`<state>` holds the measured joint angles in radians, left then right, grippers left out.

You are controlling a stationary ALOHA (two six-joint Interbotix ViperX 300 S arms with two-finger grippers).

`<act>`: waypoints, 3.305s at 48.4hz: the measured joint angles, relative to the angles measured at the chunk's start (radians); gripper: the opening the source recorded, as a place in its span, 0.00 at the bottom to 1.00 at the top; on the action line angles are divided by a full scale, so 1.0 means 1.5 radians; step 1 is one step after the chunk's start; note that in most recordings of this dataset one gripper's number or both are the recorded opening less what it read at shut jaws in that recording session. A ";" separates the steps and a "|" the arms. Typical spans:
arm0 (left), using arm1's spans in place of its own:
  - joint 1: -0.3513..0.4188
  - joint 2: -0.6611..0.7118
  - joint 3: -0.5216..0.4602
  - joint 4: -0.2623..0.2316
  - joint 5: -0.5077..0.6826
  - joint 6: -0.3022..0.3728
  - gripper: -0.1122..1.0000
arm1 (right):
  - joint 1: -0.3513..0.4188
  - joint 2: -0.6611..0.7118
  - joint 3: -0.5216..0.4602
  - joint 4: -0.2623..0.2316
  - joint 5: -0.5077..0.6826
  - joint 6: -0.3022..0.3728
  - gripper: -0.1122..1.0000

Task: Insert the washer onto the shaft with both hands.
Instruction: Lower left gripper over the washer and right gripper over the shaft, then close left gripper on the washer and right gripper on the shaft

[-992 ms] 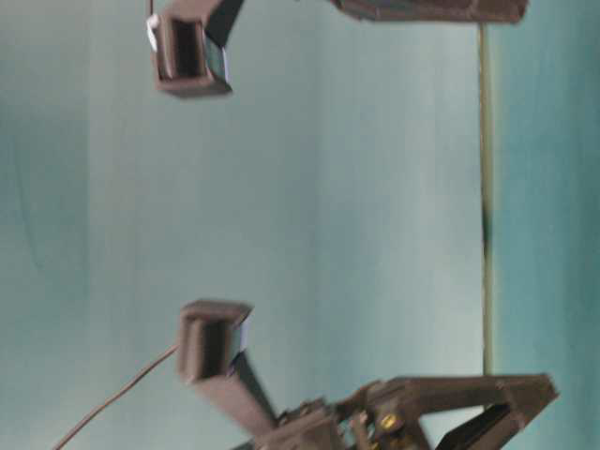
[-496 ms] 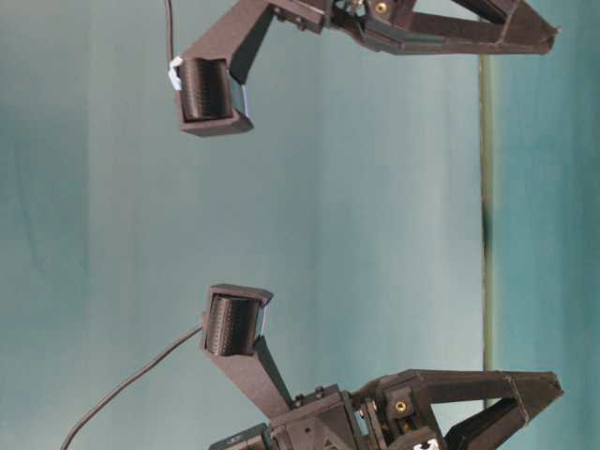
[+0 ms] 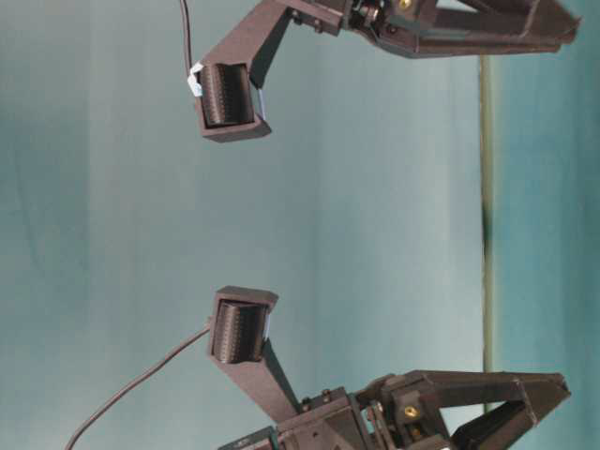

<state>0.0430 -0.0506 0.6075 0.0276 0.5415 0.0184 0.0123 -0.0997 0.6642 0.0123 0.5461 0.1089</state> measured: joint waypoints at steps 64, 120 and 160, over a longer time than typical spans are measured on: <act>0.000 0.110 0.001 0.000 -0.078 0.000 0.96 | 0.027 0.102 -0.015 -0.027 -0.013 -0.001 0.88; -0.001 0.136 0.002 0.000 -0.099 -0.002 0.95 | 0.029 0.142 0.005 -0.027 -0.057 -0.001 0.88; -0.006 0.136 0.003 0.000 -0.102 -0.005 0.95 | 0.029 0.146 0.004 -0.027 -0.066 -0.001 0.88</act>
<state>0.0337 0.1534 0.6121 0.0276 0.3881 0.0107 0.0552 0.1197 0.6703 -0.0276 0.4464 0.1074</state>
